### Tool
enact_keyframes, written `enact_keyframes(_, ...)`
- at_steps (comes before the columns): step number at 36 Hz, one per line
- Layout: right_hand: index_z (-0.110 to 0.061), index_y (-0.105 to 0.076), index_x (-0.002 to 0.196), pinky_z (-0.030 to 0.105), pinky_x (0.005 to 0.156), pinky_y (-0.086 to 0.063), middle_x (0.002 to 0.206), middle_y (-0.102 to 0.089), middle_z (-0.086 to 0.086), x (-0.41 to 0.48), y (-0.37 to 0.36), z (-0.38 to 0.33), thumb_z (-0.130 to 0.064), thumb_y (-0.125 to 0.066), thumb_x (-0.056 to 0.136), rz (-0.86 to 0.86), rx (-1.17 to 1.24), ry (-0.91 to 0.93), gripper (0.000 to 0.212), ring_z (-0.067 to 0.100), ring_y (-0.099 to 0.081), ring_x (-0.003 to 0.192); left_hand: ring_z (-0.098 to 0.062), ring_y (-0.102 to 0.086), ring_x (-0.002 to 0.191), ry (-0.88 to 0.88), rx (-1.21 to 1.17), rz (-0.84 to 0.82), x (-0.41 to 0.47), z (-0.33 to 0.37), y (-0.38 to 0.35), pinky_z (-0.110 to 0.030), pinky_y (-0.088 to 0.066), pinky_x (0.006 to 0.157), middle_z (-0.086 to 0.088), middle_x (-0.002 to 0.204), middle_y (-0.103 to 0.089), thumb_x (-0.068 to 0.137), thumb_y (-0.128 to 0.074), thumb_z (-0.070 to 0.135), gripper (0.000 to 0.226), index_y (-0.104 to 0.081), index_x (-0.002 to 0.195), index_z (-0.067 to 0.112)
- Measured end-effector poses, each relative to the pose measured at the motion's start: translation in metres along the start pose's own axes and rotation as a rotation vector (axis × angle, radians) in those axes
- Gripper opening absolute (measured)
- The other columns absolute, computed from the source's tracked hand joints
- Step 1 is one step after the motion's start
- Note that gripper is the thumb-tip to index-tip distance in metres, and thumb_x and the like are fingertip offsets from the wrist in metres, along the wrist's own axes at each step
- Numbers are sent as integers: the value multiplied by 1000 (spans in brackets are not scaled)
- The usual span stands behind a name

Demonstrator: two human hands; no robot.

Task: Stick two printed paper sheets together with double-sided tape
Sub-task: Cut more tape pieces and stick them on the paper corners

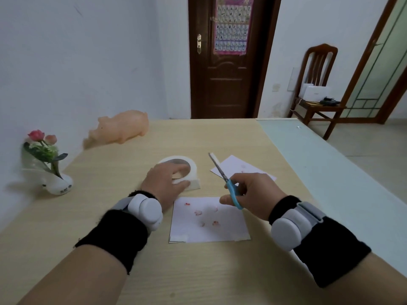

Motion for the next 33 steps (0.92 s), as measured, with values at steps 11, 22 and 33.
enact_keyframes(11,-25,-58,113,27,70,-37,89,-54,-4,1,-5,-7,-61,-72,64,-49,-296,92,62,15,-46,85,4,-55,66,-96,-454,121,-3,50,55,-3,-39,63,12,76,-66,85,-63,11,17,-70,81,27)
enact_keyframes(22,-33,-54,125,27,76,-37,97,-53,-5,2,-5,-9,-58,-72,67,-32,-347,129,66,14,-38,93,-12,-60,79,-128,-41,-140,-4,60,32,-26,-46,81,3,85,-67,81,-69,21,10,-73,89,25)
enact_keyframes(33,-35,-48,132,25,79,-36,96,-51,-7,2,-4,-12,-61,-69,69,-46,-417,127,72,15,-35,95,-4,-52,69,-229,4,11,-7,66,34,-20,-40,72,14,76,-55,79,-70,17,6,-74,80,21)
Point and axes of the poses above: each hand's wrist, its own x-axis towards the middle knuckle, its own y-axis out of the back of the hand, z = x × y, the point moved 7 cm from there along x, towards the middle knuckle
